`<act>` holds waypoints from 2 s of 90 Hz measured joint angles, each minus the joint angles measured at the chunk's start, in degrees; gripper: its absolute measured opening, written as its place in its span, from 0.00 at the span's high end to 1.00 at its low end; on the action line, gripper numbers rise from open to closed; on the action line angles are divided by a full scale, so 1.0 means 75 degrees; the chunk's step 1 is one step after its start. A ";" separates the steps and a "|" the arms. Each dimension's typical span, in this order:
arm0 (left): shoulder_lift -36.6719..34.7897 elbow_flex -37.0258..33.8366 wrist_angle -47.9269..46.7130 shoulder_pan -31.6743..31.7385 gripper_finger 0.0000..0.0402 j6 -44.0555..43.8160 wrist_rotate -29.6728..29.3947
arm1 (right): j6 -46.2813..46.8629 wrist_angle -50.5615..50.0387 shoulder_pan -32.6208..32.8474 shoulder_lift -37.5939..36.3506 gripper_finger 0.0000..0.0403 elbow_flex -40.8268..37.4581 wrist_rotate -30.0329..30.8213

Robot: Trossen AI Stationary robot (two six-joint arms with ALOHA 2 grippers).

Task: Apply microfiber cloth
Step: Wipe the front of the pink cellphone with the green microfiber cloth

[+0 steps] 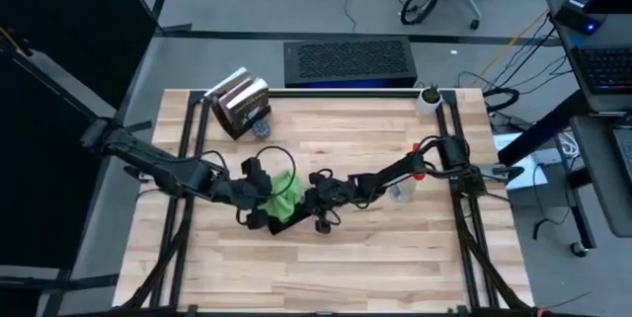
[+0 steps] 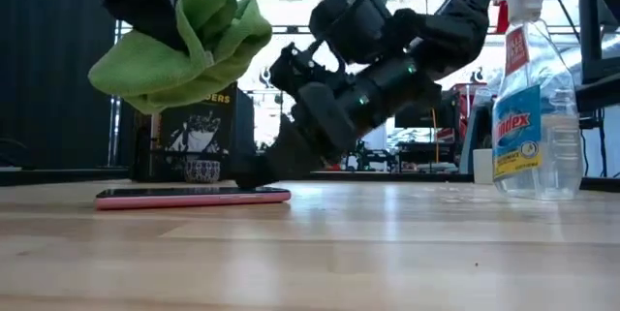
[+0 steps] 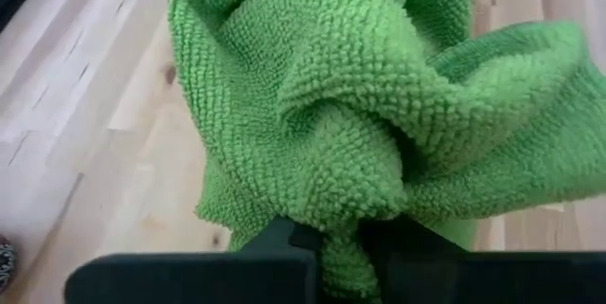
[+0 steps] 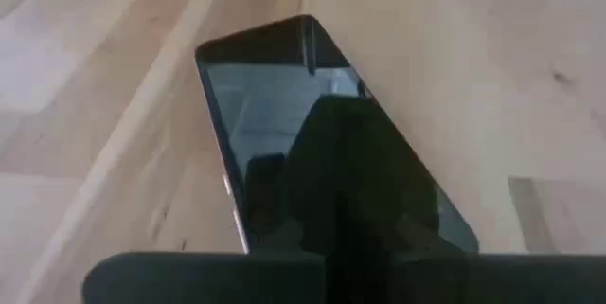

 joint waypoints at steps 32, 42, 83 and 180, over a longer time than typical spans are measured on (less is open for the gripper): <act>0.0993 -0.0181 0.0650 0.0000 0.97 -0.0204 0.0261 | -0.0011 -0.1481 -0.0146 -0.0289 1.00 0.0000 0.1469; 0.1249 -0.0181 0.0715 -0.0018 0.97 -0.0221 0.0274 | -0.0128 -0.1537 -0.0127 -0.0471 1.00 -0.0041 0.1439; 0.0509 -0.0124 -0.2050 -0.1433 0.97 -0.3090 0.1335 | 0.0068 -0.2483 -0.0079 -0.0981 1.00 -0.0041 0.1026; 0.2077 -0.1684 0.2451 0.0418 0.97 -0.0498 0.0557 | 0.0080 -0.4427 0.0093 -0.2164 1.00 -0.0029 0.1202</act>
